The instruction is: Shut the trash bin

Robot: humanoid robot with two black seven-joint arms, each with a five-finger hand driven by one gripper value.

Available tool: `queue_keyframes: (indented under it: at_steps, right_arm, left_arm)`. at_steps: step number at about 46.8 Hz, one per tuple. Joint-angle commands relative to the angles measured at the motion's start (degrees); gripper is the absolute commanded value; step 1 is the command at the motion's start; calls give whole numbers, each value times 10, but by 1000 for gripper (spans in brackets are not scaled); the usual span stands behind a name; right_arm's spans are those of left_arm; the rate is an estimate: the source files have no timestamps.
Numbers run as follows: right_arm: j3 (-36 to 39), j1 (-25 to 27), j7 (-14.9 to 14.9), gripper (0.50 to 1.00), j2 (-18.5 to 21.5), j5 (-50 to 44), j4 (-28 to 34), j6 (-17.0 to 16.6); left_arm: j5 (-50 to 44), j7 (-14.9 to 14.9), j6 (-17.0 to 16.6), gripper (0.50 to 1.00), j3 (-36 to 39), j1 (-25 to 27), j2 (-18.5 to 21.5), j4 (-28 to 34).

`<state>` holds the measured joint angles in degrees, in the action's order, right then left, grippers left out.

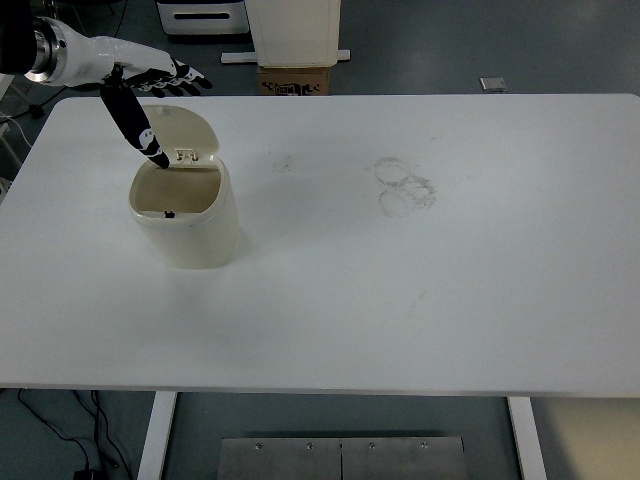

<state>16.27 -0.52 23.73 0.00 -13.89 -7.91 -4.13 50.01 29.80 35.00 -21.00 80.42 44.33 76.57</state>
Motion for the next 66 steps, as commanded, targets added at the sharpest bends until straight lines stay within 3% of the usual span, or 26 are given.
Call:
queue_keyframes:
  at_steps: [1,66]
  right_arm:
    - [0,0,0,991,0,0,0,0]
    - [0,0,0,991,0,0,0,0]
  left_arm:
    - [0,0,0,1000,1,-7,4,4]
    - [-54,-1,0,1000,32,-67,22,55]
